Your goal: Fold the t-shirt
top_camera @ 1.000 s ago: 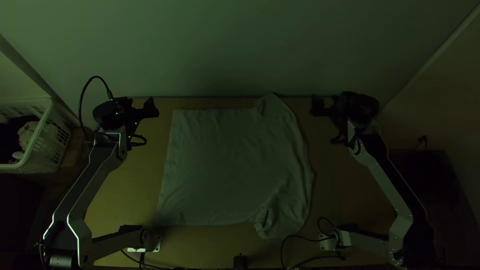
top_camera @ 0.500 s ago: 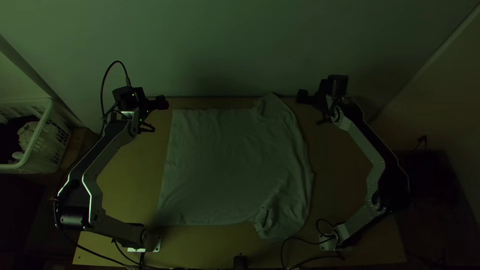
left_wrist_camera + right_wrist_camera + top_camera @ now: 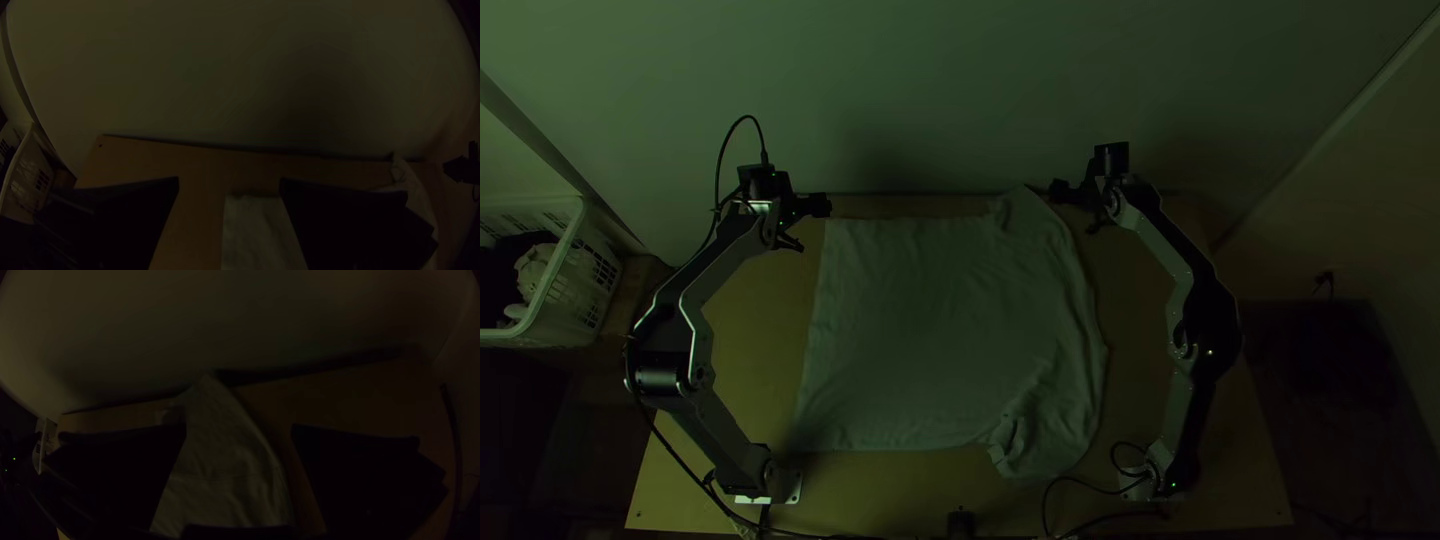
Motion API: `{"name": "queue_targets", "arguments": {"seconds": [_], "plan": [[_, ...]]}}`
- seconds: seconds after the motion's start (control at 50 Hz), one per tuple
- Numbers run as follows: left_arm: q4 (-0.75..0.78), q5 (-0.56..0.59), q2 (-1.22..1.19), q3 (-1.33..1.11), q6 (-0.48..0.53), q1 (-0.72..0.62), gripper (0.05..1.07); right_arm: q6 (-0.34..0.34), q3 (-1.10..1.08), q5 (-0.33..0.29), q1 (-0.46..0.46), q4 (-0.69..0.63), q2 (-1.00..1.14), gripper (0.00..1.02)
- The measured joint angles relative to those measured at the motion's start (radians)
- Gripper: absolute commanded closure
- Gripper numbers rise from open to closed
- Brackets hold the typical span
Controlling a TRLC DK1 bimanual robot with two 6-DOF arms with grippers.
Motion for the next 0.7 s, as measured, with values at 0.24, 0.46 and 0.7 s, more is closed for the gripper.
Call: {"name": "queue_targets", "arguments": {"seconds": [0.24,0.46,0.7], "plan": [[-0.132,0.000,0.174,0.174,0.001,0.009,0.17,0.019,0.119,0.000,0.000,-0.069,0.112,0.07],[-0.203,-0.001,0.293,0.272,0.005,0.012,0.18,0.023,0.233,0.000,0.000,-0.130,0.198,0.07],[-0.218,-0.001,0.376,0.344,0.005,0.012,0.26,0.026,0.322,0.000,0.000,-0.190,0.268,0.07]]}}
